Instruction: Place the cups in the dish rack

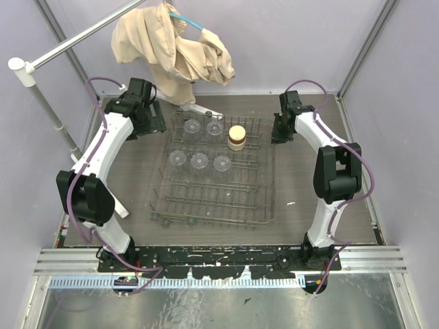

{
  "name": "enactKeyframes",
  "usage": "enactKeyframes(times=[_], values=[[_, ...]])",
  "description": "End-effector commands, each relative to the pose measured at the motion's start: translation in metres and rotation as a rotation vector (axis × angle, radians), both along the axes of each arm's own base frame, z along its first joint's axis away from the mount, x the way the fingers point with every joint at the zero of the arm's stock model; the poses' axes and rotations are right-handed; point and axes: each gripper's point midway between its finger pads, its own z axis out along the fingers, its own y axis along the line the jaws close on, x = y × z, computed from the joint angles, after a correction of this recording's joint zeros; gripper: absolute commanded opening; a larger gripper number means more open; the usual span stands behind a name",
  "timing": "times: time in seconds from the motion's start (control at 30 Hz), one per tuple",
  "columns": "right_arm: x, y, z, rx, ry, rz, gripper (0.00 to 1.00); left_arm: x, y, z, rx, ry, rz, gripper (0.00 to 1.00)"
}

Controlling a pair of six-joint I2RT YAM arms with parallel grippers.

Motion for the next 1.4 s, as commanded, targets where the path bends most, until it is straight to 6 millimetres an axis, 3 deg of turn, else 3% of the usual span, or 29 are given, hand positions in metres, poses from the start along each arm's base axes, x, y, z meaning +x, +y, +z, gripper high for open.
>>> enactKeyframes(times=[0.0,0.23,0.63,0.7,0.8,0.83,1.1,1.37], values=[[0.047,-0.029,0.035,-0.097,-0.135,-0.117,0.01,0.011,-0.001,0.002,-0.02,-0.02,0.001,0.99],[0.084,-0.046,0.056,-0.072,-0.186,-0.192,0.01,0.021,-0.002,-0.006,-0.029,-0.011,-0.001,0.99],[0.125,-0.038,0.059,-0.02,-0.192,-0.23,0.01,0.037,-0.001,-0.017,-0.035,-0.01,0.013,0.99],[0.126,-0.033,0.059,-0.003,-0.193,-0.208,0.1,0.039,-0.002,-0.018,-0.049,-0.011,0.014,0.99],[0.123,-0.026,0.065,0.025,-0.206,-0.174,0.4,0.043,-0.003,-0.019,-0.058,-0.024,0.017,0.99],[0.121,-0.024,0.069,0.034,-0.215,-0.165,0.45,0.045,-0.004,-0.019,-0.062,-0.025,0.018,0.99],[0.1,-0.02,0.111,0.069,-0.277,-0.133,0.65,0.053,-0.007,-0.015,-0.079,-0.064,0.023,0.99],[0.05,-0.015,0.156,0.114,-0.323,-0.105,0.86,0.076,-0.01,-0.006,-0.085,-0.23,-0.018,0.98]])
